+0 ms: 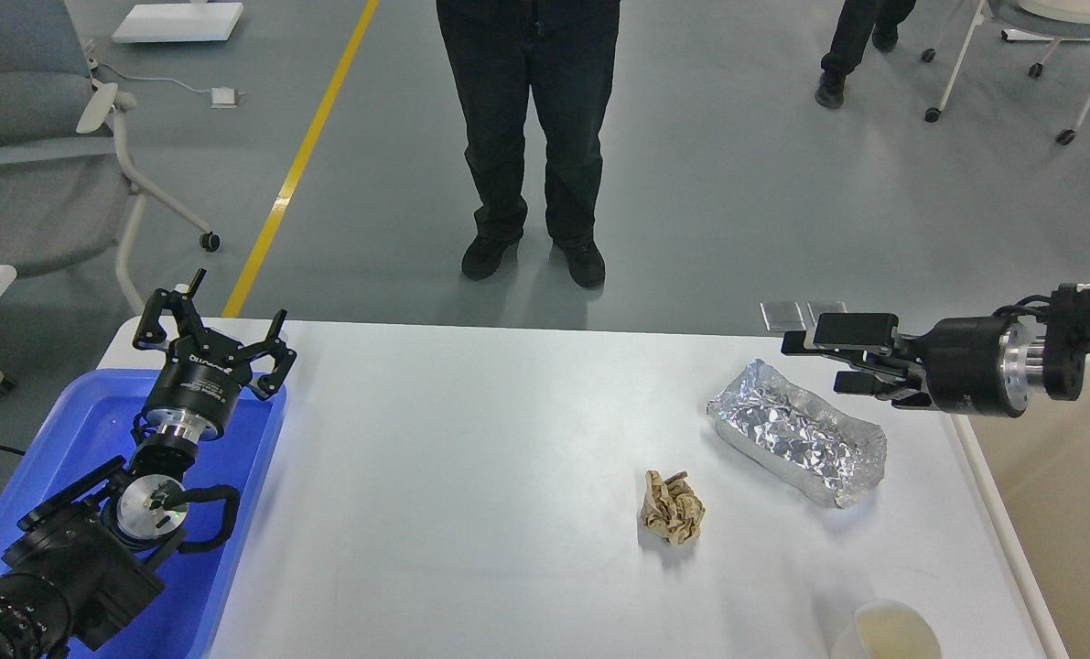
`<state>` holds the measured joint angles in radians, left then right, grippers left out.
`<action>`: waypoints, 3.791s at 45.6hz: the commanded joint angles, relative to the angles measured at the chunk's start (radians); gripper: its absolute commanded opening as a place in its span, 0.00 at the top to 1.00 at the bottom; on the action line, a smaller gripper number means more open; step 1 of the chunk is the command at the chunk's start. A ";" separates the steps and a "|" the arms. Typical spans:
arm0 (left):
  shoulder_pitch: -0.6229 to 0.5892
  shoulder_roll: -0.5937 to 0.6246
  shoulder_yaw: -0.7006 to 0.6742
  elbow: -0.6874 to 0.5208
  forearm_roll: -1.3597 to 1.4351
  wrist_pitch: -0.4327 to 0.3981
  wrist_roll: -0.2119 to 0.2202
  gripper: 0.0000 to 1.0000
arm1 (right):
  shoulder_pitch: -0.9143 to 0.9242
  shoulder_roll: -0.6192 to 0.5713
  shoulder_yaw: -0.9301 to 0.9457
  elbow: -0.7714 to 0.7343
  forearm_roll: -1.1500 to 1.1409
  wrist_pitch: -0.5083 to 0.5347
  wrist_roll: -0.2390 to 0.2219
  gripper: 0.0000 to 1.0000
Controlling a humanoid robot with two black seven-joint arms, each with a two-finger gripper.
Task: Tidy desktop
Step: 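Lower the right gripper down to the beige paper cup near the edge, then close the right gripper around the beige paper cup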
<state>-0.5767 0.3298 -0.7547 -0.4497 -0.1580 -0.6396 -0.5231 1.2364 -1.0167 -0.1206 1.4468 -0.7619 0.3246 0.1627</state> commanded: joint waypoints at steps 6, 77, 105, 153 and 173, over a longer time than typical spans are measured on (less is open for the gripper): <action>0.000 0.000 0.000 0.000 0.000 0.000 0.000 0.00 | -0.005 -0.212 -0.172 0.133 -0.273 -0.001 0.027 0.00; 0.000 0.000 0.000 0.000 0.000 0.000 0.002 0.00 | -0.420 -0.160 -0.214 0.095 -0.452 -0.331 0.103 0.00; 0.000 0.000 0.000 0.000 0.000 0.000 0.000 0.00 | -0.460 -0.103 -0.214 0.040 -0.455 -0.360 0.153 0.00; 0.000 0.000 0.000 0.000 0.000 0.000 0.000 0.00 | -0.492 -0.065 -0.214 0.004 -0.450 -0.421 0.170 1.00; -0.002 0.000 0.000 0.000 0.000 -0.002 0.002 0.00 | -0.364 -0.376 -0.195 0.240 -0.455 -0.362 0.212 1.00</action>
<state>-0.5769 0.3298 -0.7550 -0.4496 -0.1581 -0.6395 -0.5215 0.7881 -1.2054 -0.3230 1.5554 -1.2120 -0.0849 0.3550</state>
